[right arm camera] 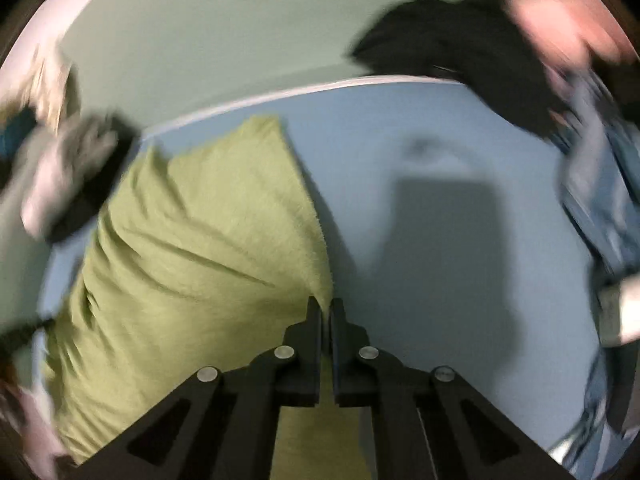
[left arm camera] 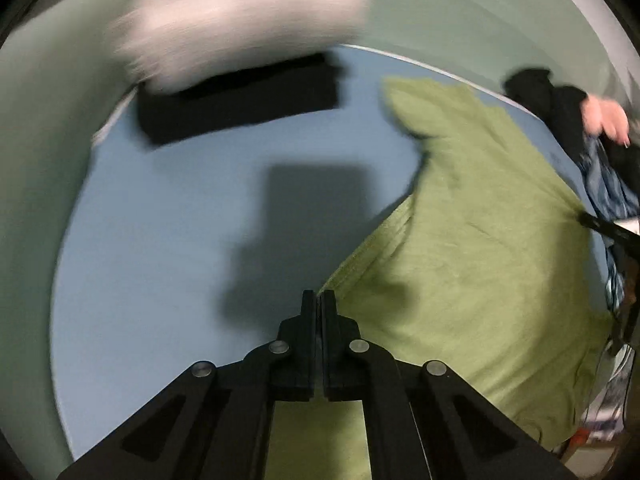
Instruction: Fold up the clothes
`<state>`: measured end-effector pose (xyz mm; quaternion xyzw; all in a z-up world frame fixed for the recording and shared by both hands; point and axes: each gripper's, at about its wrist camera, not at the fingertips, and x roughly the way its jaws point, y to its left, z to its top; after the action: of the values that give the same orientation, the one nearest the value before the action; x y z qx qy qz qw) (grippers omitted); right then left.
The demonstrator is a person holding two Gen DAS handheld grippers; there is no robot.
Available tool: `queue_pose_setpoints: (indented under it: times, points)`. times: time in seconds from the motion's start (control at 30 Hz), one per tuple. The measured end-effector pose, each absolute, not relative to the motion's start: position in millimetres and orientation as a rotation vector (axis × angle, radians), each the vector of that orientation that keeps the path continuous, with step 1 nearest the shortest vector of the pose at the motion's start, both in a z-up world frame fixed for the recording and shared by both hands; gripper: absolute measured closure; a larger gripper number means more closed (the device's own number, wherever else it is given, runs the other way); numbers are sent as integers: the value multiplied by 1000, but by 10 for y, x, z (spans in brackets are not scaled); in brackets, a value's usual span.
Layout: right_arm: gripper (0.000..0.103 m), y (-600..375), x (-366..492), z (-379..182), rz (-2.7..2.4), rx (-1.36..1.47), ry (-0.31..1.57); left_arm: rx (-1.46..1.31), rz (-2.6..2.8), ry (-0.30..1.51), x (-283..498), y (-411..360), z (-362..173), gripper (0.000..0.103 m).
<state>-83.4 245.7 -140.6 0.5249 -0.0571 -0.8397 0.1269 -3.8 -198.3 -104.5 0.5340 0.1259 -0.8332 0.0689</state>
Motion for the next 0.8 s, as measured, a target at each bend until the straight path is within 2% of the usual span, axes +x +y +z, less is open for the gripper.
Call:
queue_pose_setpoints:
  times: [0.13, 0.2, 0.23, 0.27, 0.3, 0.33, 0.37, 0.4, 0.43, 0.6, 0.63, 0.67, 0.73, 0.77, 0.8]
  points:
    - [100, 2699, -564, -1605, -2382, 1650, -33, 1656, -2401, 419, 272, -2282, -1147, 101]
    - [99, 2651, -458, -1658, -2358, 1653, 66, 1665, -2402, 367, 278, -2247, -1111, 101]
    - [88, 2632, -438, -1627, -2357, 1638, 96, 1654, -2423, 327, 252, -2199, -1055, 100]
    - [81, 2617, -436, -1572, -2356, 1619, 110, 1632, -2466, 295, 194, -2137, -957, 98]
    - [64, 2617, -464, -1487, -2369, 1585, 93, 1609, -2508, 263, 137, -2075, -859, 94]
    - [59, 2625, -510, -1383, -2388, 1542, 59, 1596, -2540, 238, 50, -2004, -817, 72]
    - [60, 2619, -558, -1299, -2402, 1513, 45, 1599, -2555, 225, -82, -1918, -862, 41]
    - [59, 2594, -644, -1245, -2409, 1497, 50, 1601, -2569, 213, -215, -1833, -908, 31]
    - [57, 2561, -751, -1201, -2415, 1484, 60, 1604, -2583, 200, -348, -1747, -953, 30]
    - [49, 2291, -1247, -1273, -2392, 1513, 69, 1617, -2655, 136, -1011, -1320, -1181, 32]
    - [41, 2176, -1356, -1343, -2371, 1531, 70, 1619, -2670, 122, -1143, -1235, -1226, 34]
    - [37, 2032, -1479, -1427, -2345, 1549, 73, 1621, -2684, 109, -1276, -1150, -1271, 42]
    - [36, 1801, -1661, -1587, -2345, 1572, 142, 1608, -2712, 86, -1494, -1031, -1305, 47]
    - [42, 1721, -1678, -1610, -2368, 1559, 207, 1567, -2725, 82, -1504, -1081, -1202, 67]
    - [71, 1657, -1658, -1603, -2401, 1531, 284, 1525, -2737, 79, -1514, -1131, -1099, 80]
